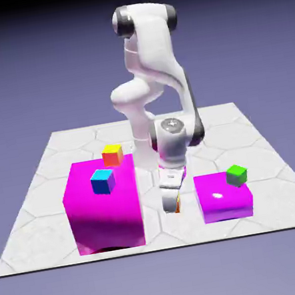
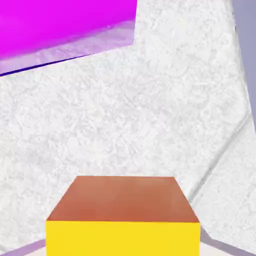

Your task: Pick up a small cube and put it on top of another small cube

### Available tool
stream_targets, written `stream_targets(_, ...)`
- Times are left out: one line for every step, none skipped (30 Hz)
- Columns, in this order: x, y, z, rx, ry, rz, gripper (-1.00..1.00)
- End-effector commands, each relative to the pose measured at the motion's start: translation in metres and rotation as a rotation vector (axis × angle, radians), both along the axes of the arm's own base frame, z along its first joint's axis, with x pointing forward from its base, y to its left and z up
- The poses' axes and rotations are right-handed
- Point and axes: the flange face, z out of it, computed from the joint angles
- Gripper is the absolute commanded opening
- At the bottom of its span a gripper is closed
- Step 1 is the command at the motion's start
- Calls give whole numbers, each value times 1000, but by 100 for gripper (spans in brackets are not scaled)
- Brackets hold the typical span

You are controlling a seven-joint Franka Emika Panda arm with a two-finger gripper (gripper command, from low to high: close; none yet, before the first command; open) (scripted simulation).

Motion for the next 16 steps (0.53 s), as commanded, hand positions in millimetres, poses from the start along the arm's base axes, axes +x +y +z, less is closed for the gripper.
stream_targets(-5,27,15,4,2,57,-100)
stream_targets(-13,53,30,4,2,113,-100)
stream_targets(-21,77,46,2,0,169,-100)
stream_targets(-32,101,62,-2,-5,223,-100)
stream_targets(-44,123,79,-9,-12,276,-100)
stream_targets(-57,144,97,-18,-22,328,-100)
stream_targets(-64,153,105,-23,-28,353,-100)
stream_targets(-64,153,105,-23,-28,353,-100)
stream_targets(-63,153,89,-23,-28,353,-100)
stream_targets(-62,152,73,-23,-28,353,-100)
stream_targets(-62,150,57,-23,-28,353,-100)
stream_targets(-62,148,41,-23,-28,353,-100)
stream_targets(-63,148,36,-23,-28,353,-100)
stream_targets(-63,148,36,-23,-28,353,100)
stream_targets(-63,148,36,-23,-28,353,100)
stream_targets(-62,150,52,-23,-28,353,100)
